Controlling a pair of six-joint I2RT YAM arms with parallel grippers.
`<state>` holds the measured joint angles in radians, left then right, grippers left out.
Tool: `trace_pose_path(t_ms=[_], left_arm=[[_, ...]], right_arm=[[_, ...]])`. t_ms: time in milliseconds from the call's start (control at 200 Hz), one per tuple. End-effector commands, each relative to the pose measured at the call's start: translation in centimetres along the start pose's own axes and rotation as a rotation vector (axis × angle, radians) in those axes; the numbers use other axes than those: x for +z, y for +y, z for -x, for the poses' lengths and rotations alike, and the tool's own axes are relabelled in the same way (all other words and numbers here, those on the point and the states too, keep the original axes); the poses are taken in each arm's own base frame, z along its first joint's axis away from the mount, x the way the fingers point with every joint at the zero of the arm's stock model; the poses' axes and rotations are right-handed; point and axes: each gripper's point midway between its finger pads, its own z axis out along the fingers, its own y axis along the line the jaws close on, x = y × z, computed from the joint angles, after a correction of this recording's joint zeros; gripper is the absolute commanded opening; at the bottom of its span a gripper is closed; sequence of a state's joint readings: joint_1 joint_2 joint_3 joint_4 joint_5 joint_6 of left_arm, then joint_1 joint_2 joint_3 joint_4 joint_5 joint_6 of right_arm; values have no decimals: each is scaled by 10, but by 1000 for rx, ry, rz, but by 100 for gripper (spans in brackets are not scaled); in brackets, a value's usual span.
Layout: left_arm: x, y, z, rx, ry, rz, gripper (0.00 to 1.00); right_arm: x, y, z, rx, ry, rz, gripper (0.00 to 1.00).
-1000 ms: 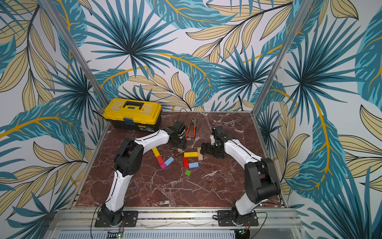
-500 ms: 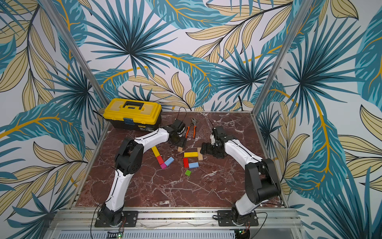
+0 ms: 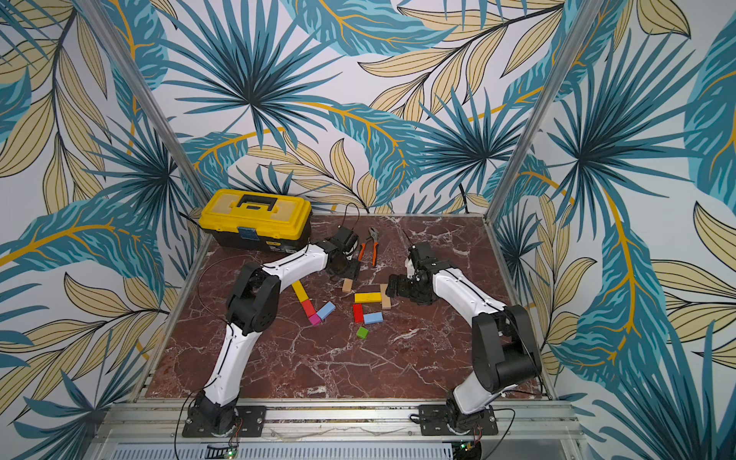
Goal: Assemble the letter v with building blocks
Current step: Pick up the building block from the center of the board.
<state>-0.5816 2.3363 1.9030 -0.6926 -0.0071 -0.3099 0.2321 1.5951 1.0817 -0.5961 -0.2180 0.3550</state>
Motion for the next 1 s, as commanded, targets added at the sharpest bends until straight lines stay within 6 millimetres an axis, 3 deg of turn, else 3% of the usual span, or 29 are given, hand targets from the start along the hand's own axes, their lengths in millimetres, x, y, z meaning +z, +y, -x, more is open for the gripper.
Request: trace_pose_path(t_ms=[0,130,431,997], left_arm=[[13,1,-8,-9,38,-7,62],[13,-1,-7,-6,37,-16,48],[4,-6,-5,34,31,-43,35],[-18,-20,-28,159,58,-82,29]], right_arm=[[0,-4,-5,1,7,-1,100],[0,-4,-5,4,7,0,100],[3,-5,-7,3,16,-6,99],[3,-7,-10,10,19,-10,99]])
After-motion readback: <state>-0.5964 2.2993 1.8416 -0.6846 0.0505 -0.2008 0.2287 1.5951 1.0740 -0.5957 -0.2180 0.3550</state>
